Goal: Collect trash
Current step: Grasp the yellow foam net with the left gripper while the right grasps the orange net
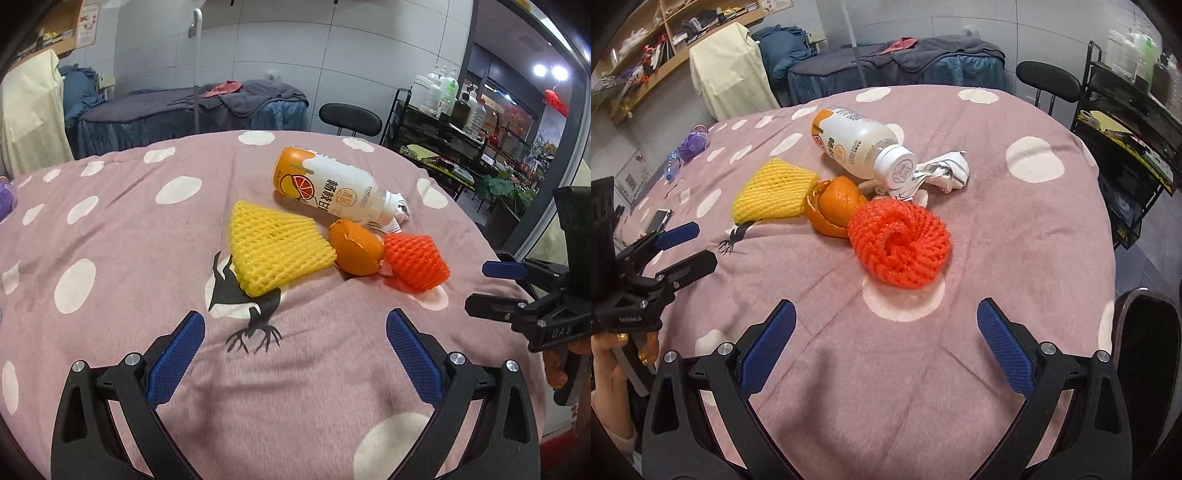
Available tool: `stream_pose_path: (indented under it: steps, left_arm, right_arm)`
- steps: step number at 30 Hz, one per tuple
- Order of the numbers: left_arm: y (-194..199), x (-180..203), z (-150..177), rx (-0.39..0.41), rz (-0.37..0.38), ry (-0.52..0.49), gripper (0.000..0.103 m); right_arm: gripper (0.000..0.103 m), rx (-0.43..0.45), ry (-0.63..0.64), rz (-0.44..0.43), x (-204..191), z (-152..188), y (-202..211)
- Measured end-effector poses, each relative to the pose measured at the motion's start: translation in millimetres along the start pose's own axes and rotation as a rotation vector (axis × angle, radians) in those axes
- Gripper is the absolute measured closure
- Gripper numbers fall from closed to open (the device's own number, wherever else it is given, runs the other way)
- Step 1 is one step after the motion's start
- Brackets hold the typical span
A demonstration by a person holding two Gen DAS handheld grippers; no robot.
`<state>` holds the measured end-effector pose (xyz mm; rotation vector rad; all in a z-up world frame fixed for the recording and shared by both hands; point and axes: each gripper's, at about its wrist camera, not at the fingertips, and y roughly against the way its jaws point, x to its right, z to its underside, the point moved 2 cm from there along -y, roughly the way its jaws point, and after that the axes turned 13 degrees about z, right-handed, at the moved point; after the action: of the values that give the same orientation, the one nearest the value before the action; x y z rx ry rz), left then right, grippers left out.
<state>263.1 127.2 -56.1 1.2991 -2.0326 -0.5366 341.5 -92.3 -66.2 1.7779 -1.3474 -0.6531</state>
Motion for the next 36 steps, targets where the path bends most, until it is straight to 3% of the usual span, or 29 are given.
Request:
stream_pose_path:
  steps: [3, 6, 7, 9, 10, 13, 15, 18, 22, 36]
  left_arm:
    - [-11.7, -16.4, -13.7, 0.001, 0.001, 0.038, 0.006]
    - [-25.5, -26.9, -22.1, -0.015, -0.001, 0.058, 0.006]
    - [-31.3, -28.3, -24.4, -0.025, -0.002, 0.059, 0.006]
    - [-40.2, -31.9, -28.5, -0.041, -0.001, 0.067, 0.007]
    - [-44.2, -33.7, -29.4, -0.052, 0.003, 0.074, 0.011]
    - [-51.0, -34.4, -27.9, -0.079, 0.02, 0.09, 0.041]
    - [-48.6, -34.8, -26.5, -0.068, 0.028, 0.096, 0.049]
    - [-38.5, -28.9, -24.1, -0.044, 0.019, 0.081, 0.07]
    - [-29.2, -20.7, -24.6, -0.028, 0.031, 0.071, 0.083]
    - [30.2, 47.2, -9.2, 0.113, 0.053, -0.014, 0.084]
  right_arm:
    - [0.008, -0.019, 0.027, 0.032, -3.6, -12.0, -13.9]
    - [0.022, -0.045, 0.047, 0.03, -8.4, -23.8, -28.4]
    - [0.028, -0.052, 0.051, 0.033, -9.4, -26.2, -32.9]
    - [0.05, -0.069, 0.046, 0.027, -9.5, -28.7, -40.7]
    - [0.065, -0.072, 0.035, 0.021, -8.2, -28.6, -42.2]
    - [0.08, -0.046, -0.011, 0.007, -0.1, -27.0, -36.7]
    - [0.081, -0.031, -0.042, -0.004, 6.1, -23.8, -30.3]
    - [0.084, 0.012, -0.053, 0.016, 9.7, -17.2, -16.5]
    - [0.084, 0.069, -0.051, 0.026, 10.5, -7.5, 4.4]
    - [0.084, 0.21, -0.114, 0.041, 28.8, 37.3, 75.2]
